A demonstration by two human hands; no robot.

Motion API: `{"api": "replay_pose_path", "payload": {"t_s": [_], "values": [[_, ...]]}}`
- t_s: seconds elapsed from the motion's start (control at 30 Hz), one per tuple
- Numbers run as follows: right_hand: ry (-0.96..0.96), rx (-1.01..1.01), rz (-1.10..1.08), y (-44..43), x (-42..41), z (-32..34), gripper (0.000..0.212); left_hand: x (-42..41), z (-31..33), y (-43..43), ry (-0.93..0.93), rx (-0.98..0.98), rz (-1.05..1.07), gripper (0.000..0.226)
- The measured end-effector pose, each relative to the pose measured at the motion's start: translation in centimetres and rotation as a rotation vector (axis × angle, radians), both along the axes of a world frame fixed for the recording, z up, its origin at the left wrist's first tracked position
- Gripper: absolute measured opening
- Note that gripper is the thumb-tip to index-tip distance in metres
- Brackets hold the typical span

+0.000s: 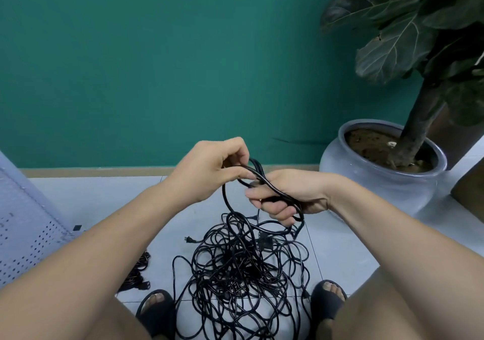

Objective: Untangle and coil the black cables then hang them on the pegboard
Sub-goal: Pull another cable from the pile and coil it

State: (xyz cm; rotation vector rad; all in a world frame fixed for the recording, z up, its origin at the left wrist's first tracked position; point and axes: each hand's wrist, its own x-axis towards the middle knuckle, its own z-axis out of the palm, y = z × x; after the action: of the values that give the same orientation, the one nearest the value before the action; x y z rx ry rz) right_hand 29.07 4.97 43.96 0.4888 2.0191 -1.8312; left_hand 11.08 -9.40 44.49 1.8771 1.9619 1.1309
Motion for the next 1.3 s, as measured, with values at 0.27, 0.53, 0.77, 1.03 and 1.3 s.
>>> {"api": "replay_pose_path", "payload": {"t_s": [0.27, 0.53, 0.77, 1.03, 1.3], "values": [[0.009, -0.148, 0.236, -2.3, -0.3, 0.4, 0.03, -2.0, -0.2, 0.5, 0.061, 0.048, 0.07, 0.007], [0.318, -0.233, -0.073, -3.1, -0.9, 0.3, 0.036, 0.6, -0.7, 0.0, -0.503, -0.162, 0.215, 0.025], [0.351, -0.045, -0.269, -2.8, -1.5, -0.3, 0.033, 2.7, -0.1, -1.0, -1.065, -0.166, -0.182, 0.048], [0.322, 0.109, -0.164, -4.1, -2.4, -1.3, 0.025, 4.7, -0.3, 0.5, -1.066, -0.206, 0.087, 0.034], [0.416, 0.26, -0.278, -1.8, -2.0, -1.0, 0.044, 2.8, 0.9, 0.7, -0.84, 0.007, 0.267, 0.045]]}}
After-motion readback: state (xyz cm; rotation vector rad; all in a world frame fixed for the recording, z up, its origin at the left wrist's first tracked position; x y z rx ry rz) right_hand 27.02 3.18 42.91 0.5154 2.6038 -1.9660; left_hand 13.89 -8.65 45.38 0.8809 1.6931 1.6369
